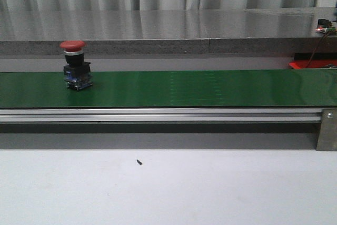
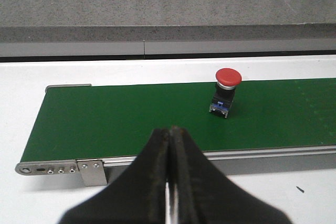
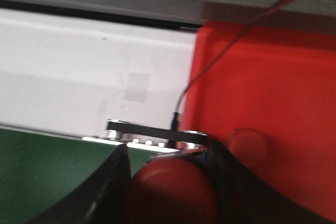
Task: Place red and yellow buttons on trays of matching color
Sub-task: 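Carry the red button to the red tray and open the right gripper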
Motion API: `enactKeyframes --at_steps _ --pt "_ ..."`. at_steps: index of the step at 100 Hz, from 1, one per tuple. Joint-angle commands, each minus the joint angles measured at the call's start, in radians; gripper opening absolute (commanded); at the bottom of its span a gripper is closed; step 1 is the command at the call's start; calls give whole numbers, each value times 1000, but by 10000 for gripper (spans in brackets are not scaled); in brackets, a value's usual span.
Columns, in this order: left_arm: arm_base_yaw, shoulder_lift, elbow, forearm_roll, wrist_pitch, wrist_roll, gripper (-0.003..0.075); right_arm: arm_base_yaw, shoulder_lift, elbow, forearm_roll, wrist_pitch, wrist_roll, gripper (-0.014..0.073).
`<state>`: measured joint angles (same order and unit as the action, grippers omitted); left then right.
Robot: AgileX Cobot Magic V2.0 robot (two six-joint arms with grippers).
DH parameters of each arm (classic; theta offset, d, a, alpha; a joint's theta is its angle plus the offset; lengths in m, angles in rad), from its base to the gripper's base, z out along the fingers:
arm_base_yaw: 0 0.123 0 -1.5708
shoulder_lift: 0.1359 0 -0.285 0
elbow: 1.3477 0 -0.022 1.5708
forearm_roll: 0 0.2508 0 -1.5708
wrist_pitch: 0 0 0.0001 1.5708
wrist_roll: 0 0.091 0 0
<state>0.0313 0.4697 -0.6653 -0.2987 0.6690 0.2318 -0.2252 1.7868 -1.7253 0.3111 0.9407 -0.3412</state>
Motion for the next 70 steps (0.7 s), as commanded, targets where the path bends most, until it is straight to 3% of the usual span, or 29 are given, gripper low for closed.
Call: enactKeyframes --at_steps 1,35,70 --pt "-7 6 -24 -15 -75 -3 -20 -66 -54 -30 15 -60 -9 111" --pt "-7 6 -24 -15 -75 -3 -20 -200 30 -26 14 -172 -5 111" --pt "-7 6 -24 -15 -75 -3 -20 -221 186 -26 14 -291 -5 111"
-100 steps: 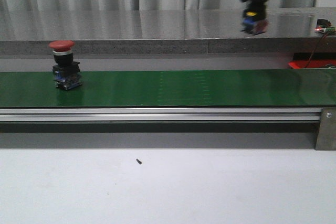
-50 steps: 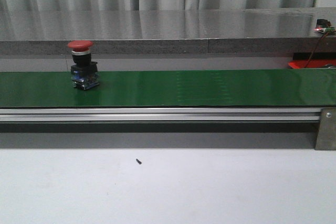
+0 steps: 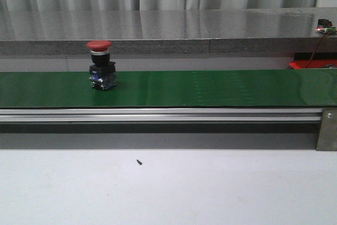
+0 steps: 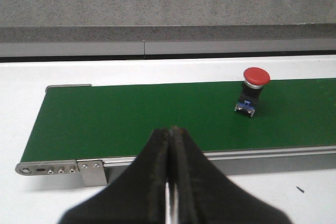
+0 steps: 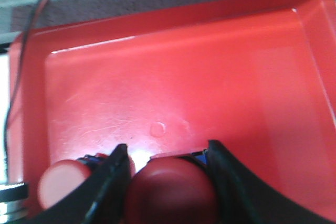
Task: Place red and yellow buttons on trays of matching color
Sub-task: 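Carry the red button to the red tray and open the right gripper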
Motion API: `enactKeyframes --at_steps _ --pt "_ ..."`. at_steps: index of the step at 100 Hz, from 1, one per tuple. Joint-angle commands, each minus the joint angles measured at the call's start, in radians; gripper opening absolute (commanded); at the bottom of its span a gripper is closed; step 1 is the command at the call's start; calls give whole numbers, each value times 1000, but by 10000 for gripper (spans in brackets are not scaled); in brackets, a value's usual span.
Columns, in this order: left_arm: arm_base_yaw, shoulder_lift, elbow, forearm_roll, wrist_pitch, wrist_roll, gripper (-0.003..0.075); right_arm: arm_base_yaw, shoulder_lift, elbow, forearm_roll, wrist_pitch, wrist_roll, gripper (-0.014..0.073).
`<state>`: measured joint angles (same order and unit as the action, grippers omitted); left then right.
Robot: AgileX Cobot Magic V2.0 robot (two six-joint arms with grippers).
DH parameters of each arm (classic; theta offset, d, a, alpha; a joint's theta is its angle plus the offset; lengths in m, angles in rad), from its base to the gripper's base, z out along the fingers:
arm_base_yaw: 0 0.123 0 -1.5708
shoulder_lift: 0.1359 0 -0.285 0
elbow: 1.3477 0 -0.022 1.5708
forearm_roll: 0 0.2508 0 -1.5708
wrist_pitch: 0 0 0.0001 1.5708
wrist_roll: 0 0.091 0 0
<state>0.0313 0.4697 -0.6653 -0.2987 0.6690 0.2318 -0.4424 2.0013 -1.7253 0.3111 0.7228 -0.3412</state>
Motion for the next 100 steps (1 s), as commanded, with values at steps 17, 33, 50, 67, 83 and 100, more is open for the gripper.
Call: enactKeyframes --at_steps 17,33,50,67,83,100 --pt "-7 6 -24 -15 -75 -3 -20 -4 44 -26 14 -102 -5 111" --pt "-7 6 -24 -15 -75 -3 -20 -4 74 -28 14 -108 -7 155" --pt "-7 6 -24 -15 -75 -3 -20 -4 74 -28 13 -121 -7 441" --pt "-7 6 -24 -15 -75 -3 -20 -4 61 -28 13 -119 -7 521" --pt "-7 6 -24 -15 -75 -3 -20 4 -5 -28 13 -68 -23 521" --pt "-7 6 -24 -15 -75 -3 -20 48 -90 -17 26 18 -46 521"
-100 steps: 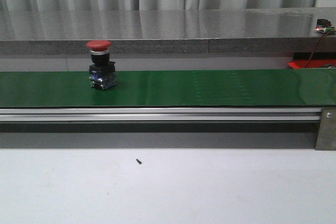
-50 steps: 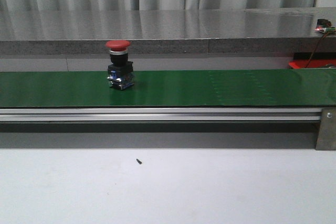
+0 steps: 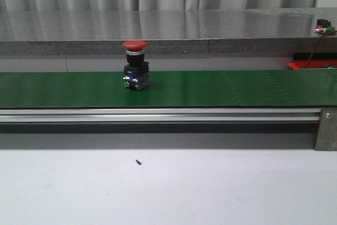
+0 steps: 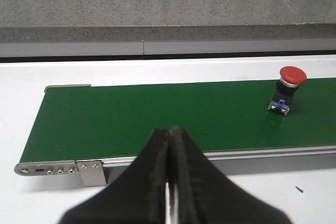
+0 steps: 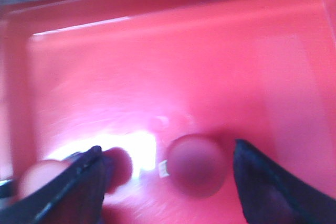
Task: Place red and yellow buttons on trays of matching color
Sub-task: 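Carry the red button to the red tray and open the right gripper, then lower the right gripper onto the second red button and grasp it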
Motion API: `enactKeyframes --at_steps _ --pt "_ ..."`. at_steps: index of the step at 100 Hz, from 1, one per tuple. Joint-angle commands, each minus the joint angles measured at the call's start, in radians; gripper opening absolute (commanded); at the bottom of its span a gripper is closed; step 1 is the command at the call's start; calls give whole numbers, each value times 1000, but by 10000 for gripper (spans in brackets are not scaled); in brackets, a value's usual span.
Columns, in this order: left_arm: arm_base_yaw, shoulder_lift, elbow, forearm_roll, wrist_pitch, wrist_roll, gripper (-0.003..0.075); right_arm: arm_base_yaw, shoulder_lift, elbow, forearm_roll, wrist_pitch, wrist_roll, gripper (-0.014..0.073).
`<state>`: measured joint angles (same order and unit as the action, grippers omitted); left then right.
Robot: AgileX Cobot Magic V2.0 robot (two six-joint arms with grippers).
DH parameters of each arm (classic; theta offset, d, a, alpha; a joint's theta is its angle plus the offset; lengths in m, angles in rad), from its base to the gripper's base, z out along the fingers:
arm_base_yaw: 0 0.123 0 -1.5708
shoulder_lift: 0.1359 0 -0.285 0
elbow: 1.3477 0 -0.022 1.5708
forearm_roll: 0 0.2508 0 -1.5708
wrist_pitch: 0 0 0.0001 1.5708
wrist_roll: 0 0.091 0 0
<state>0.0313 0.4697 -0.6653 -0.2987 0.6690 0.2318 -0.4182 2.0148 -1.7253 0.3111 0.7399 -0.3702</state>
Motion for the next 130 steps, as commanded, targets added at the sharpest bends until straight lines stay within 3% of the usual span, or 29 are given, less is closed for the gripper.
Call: enactKeyframes --at_steps 1,58,90,103,130 --pt "-7 6 -24 -15 -75 -3 -20 29 -108 -16 28 2 -17 521" --pt "-7 6 -24 -15 -75 -3 -20 391 -375 302 51 24 -17 519" --pt "-7 6 -24 -15 -75 -3 -20 603 -375 310 51 109 -45 519" --pt "-7 6 -24 -15 -75 -3 -20 680 -365 310 51 111 -127 519" --pt "-7 6 -24 -15 -75 -3 -20 730 -359 309 51 2 -250 519"
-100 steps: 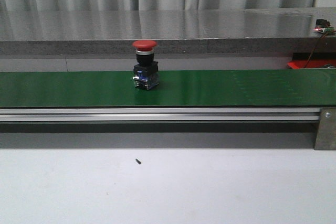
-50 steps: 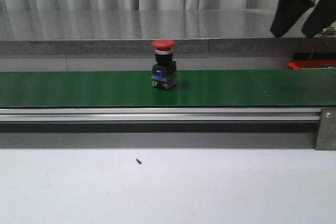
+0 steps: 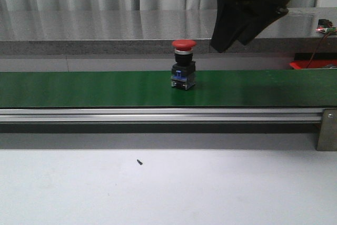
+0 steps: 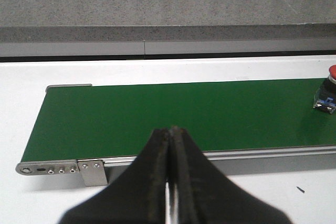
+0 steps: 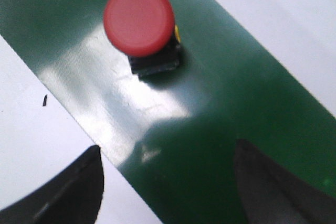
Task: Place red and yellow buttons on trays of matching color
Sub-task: 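Lower the right gripper onto the second red button and grasp it, then carry the red button to the red tray and open the right gripper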
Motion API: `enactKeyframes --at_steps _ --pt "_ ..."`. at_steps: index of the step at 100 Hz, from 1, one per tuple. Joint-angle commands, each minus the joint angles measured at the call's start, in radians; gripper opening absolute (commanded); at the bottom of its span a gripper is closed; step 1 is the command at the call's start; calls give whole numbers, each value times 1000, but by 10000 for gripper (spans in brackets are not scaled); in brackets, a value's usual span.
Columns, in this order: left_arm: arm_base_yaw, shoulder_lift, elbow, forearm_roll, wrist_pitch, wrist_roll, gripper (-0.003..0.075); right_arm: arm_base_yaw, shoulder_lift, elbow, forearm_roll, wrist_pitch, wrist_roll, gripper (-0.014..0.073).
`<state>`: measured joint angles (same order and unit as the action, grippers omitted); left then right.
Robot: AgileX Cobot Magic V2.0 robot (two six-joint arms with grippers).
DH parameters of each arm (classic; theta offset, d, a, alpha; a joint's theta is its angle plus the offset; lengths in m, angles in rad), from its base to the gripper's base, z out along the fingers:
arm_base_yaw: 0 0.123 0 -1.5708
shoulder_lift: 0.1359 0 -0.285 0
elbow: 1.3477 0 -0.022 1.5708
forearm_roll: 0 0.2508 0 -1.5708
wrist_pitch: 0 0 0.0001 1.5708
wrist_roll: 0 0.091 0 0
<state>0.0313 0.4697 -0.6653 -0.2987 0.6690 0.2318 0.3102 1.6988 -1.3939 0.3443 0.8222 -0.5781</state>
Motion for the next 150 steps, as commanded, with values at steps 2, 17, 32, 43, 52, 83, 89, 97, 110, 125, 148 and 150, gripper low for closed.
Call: enactKeyframes --at_steps 2,17,32,43,52,83,89,97,110,125,148,150 --pt "-7 6 -24 -15 -75 -3 -20 2 -43 -23 18 -91 -45 519" --pt "-7 6 -24 -15 -75 -3 -20 2 -32 -24 19 -112 -73 519" --pt "-7 6 -24 -15 -75 -3 -20 2 1 -24 26 -100 -75 519" --pt "-7 6 -24 -15 -75 -3 -20 2 30 -24 39 -110 -75 519" --pt "-7 6 -24 -15 -75 -3 -20 2 47 -24 49 -132 -75 519" --pt "-7 6 -24 -15 -75 -3 -20 2 67 -24 74 -206 -75 381" --pt "-7 6 -24 -15 -75 -3 -20 2 73 -24 74 -206 -74 277" --pt "-7 6 -24 -15 -75 -3 -20 2 74 -23 74 -205 -74 144" --pt "-7 6 -24 -15 -75 -3 -20 0 60 -23 74 -221 -74 90" --pt "-7 6 -24 -15 -75 -3 -20 -44 8 -23 74 -223 -67 90" --pt "-7 6 -24 -15 -75 -3 -20 -235 -62 -23 74 -195 -19 90" --pt "-7 6 -24 -15 -75 -3 -20 -250 -68 -23 75 -189 -17 90"
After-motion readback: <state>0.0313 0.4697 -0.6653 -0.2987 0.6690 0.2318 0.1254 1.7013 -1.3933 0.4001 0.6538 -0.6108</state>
